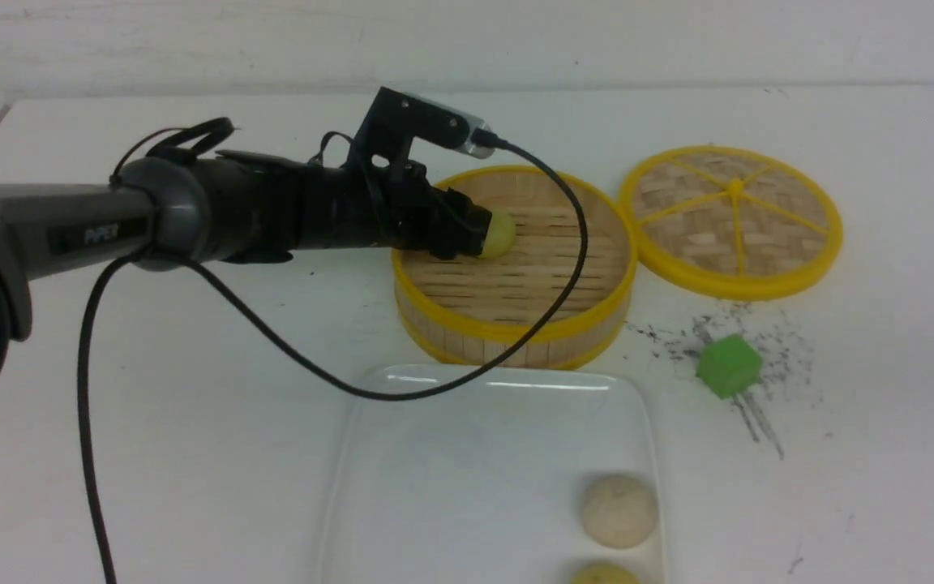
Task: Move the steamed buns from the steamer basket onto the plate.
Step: Use the left arm to grab the steamed stuffed bun that is closest to it
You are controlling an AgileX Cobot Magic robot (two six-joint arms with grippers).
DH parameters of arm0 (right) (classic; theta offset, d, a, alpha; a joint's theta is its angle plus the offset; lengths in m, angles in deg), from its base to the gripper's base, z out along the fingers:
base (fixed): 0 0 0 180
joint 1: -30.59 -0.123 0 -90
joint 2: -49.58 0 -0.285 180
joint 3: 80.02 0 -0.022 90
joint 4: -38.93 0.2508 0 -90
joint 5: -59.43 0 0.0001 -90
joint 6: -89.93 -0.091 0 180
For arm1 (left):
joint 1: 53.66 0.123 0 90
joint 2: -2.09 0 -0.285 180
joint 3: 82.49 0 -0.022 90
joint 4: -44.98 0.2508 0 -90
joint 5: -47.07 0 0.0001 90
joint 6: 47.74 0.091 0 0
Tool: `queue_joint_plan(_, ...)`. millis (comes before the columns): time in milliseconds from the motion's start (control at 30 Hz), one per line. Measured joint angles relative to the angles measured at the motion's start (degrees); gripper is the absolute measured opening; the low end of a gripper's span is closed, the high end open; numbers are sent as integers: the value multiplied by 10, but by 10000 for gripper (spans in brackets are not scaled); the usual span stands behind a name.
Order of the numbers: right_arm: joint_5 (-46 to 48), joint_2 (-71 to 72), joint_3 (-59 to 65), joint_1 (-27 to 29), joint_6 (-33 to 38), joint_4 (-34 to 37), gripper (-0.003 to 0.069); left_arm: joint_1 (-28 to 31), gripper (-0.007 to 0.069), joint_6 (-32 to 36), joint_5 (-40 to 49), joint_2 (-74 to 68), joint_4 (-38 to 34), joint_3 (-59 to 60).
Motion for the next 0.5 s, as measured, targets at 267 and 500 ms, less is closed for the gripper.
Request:
queue_joint_plan(267,0,0,0,0,0,0,505,0,428,39,1,-3,0,0)
queue_joint_plan(500,0,0,0,0,0,3,505,0,413,64,6,-41,-21,-7)
